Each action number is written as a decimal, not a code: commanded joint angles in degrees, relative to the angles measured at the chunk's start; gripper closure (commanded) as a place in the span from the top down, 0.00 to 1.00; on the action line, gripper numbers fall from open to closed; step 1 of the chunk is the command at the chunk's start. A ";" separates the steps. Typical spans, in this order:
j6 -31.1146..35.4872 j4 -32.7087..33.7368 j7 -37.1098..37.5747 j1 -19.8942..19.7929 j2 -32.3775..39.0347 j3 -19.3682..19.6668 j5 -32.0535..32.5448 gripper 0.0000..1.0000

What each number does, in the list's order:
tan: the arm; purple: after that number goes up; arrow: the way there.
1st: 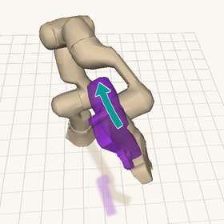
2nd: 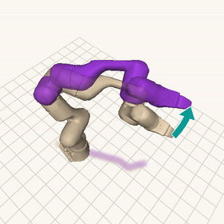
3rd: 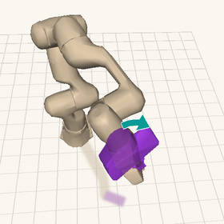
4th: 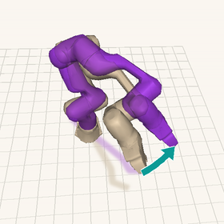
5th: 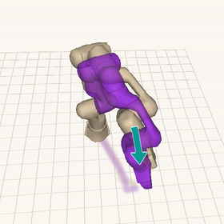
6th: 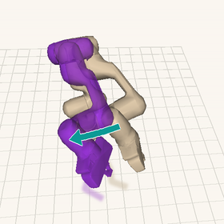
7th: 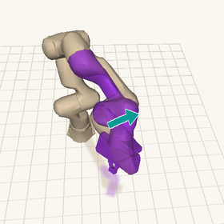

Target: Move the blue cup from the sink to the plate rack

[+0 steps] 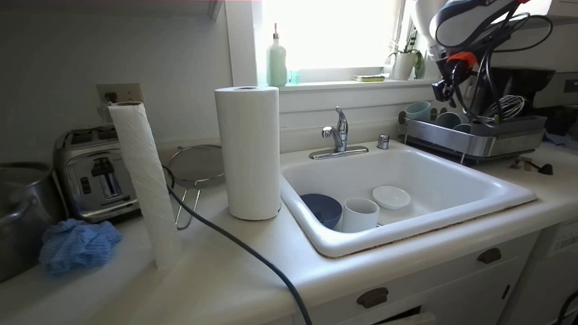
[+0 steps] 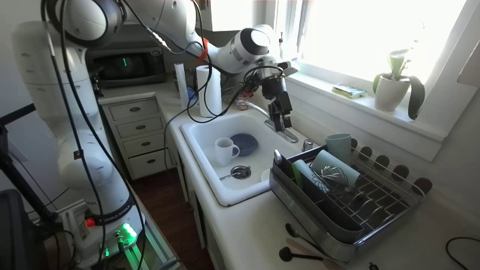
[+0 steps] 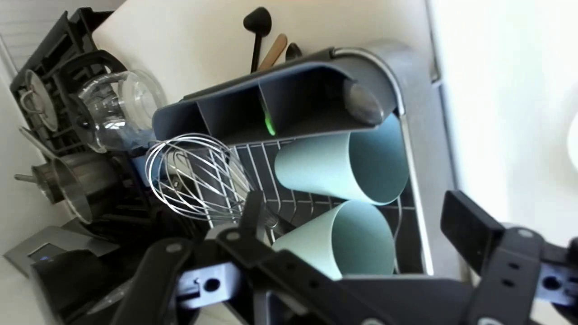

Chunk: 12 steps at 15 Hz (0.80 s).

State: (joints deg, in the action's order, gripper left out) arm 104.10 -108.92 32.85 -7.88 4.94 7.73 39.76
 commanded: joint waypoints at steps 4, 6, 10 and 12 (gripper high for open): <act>2.77 -12.79 -15.42 0.65 -17.67 -0.58 -12.71 1.00; 3.76 -15.16 -20.30 0.50 -21.98 -0.15 -15.84 1.00; 4.88 -17.59 -31.06 0.20 -28.42 2.53 -23.12 1.00; 2.86 -14.92 -28.87 -0.53 -25.49 0.95 -21.34 1.00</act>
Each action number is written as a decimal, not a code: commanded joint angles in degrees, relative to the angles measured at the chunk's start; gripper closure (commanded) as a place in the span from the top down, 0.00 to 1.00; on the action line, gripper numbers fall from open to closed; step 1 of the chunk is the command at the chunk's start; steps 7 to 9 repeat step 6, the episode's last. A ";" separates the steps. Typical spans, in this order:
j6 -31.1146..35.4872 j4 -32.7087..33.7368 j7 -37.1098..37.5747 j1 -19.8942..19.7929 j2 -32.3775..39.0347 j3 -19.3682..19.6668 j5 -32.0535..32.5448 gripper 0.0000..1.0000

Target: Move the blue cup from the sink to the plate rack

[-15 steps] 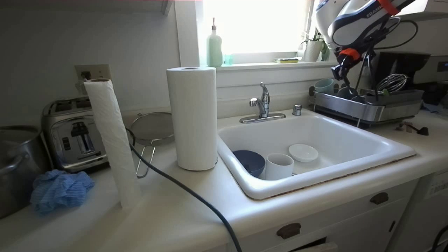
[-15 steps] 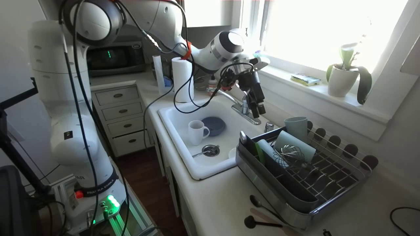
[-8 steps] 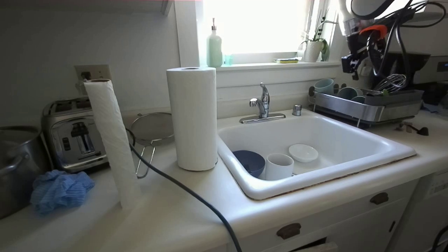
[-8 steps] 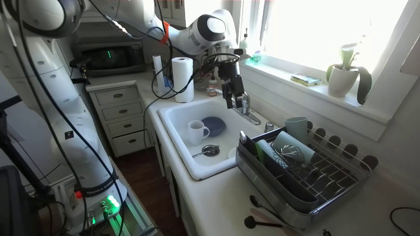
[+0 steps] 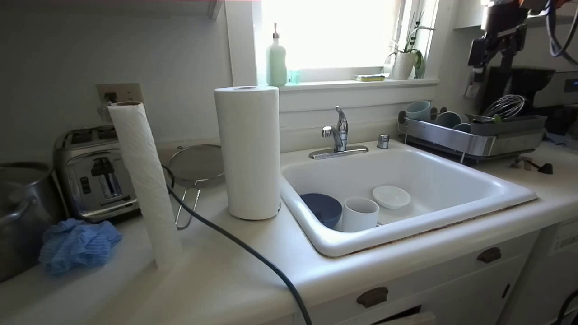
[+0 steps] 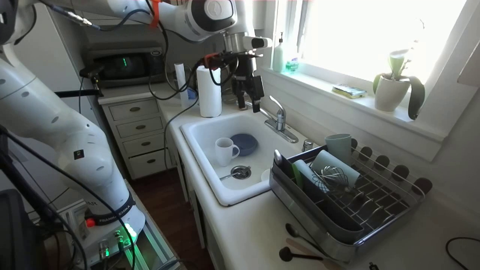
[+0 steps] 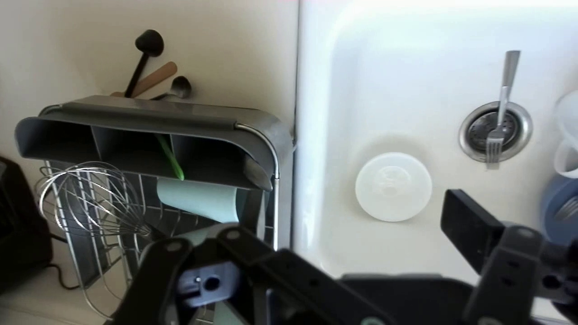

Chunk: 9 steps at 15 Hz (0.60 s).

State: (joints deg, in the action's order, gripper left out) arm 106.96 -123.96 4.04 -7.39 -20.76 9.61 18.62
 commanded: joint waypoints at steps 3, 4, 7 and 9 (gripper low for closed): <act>0.25 -0.98 -4.21 -1.15 -2.38 0.65 -2.31 1.00; 0.33 -1.20 -4.40 -1.15 -2.57 0.70 -2.44 1.00; 0.62 -1.63 -4.42 -1.12 -2.58 0.67 -2.53 1.00; 0.62 -1.63 -4.42 -1.12 -2.58 0.67 -2.53 1.00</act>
